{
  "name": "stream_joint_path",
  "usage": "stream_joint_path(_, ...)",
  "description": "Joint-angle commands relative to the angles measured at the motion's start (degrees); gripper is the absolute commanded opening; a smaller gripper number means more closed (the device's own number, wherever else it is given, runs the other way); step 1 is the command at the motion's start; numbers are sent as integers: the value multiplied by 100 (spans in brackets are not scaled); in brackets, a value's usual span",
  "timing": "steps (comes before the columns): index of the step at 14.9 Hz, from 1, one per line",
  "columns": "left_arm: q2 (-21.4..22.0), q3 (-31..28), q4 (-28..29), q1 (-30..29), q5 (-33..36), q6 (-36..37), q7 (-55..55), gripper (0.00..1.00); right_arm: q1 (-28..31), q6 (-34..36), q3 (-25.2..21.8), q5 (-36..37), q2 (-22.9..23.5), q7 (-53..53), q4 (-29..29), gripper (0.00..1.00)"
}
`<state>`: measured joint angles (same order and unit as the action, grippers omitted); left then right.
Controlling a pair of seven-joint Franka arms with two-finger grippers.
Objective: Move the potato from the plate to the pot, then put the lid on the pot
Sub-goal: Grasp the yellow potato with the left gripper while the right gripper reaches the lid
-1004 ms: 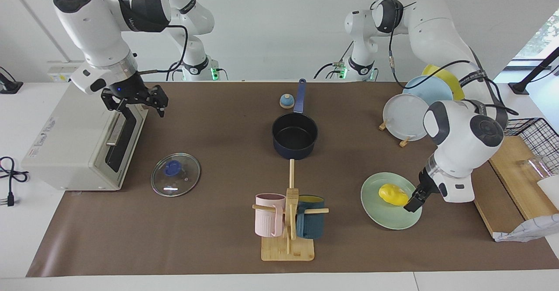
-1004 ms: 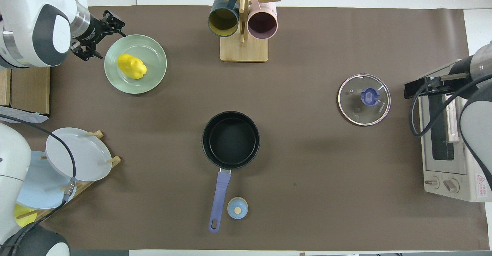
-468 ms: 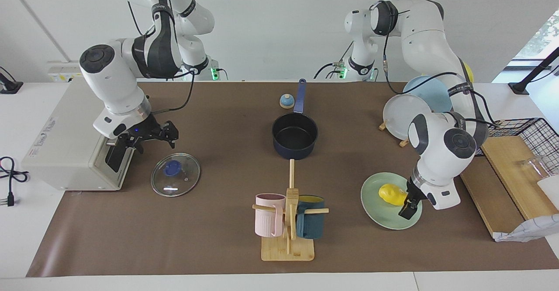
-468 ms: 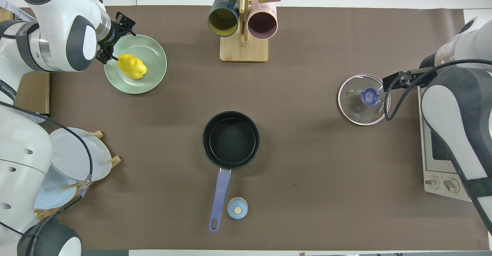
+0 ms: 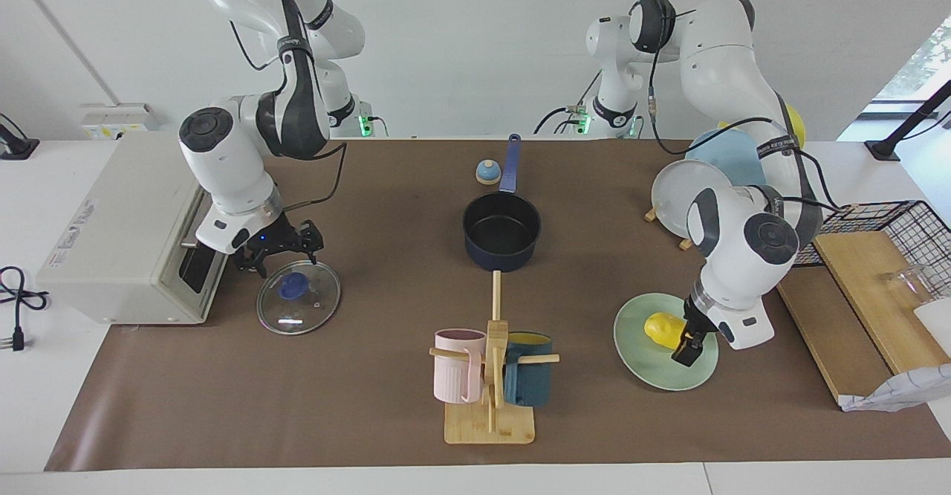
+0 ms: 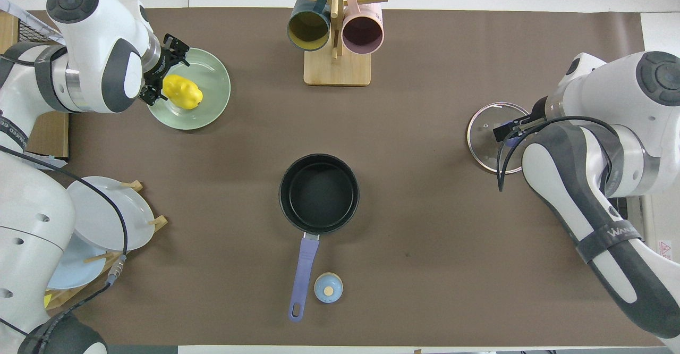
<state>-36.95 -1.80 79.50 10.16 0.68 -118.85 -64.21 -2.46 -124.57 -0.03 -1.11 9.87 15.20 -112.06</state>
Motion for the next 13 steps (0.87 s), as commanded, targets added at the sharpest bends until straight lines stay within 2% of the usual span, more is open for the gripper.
stream_joint_path(1, 389, -75, 794, 100, 117, -585, -197, 99, 53, -347, -6, -118, 137, 263, -106, 100)
stream_joint_path(3, 407, -66, 804, 100, 99, -578, -250, 96, 106, -567, -6, -127, 374, 361, -106, 100)
stream_joint_path(5, 407, -75, 786, 152, 108, -613, -224, 80, 106, -717, -6, -127, 498, 177, -106, 100)
stream_joint_path(6, 399, -75, 769, 161, 117, -605, -198, 69, 106, -752, -15, -127, 559, 89, -97, 100)
stream_joint_path(7, 399, -75, 786, 170, 126, -596, -137, 52, 115, -814, -15, -127, 629, 45, -97, 100)
stream_joint_path(10, 407, -66, 813, 188, 126, -587, -83, 42, 185, -841, -15, -127, 709, 44, -97, 100)
stream_joint_path(13, 407, -75, 751, 188, 143, -456, 21, 14, 176, -832, -15, -127, 709, 53, -97, 100)
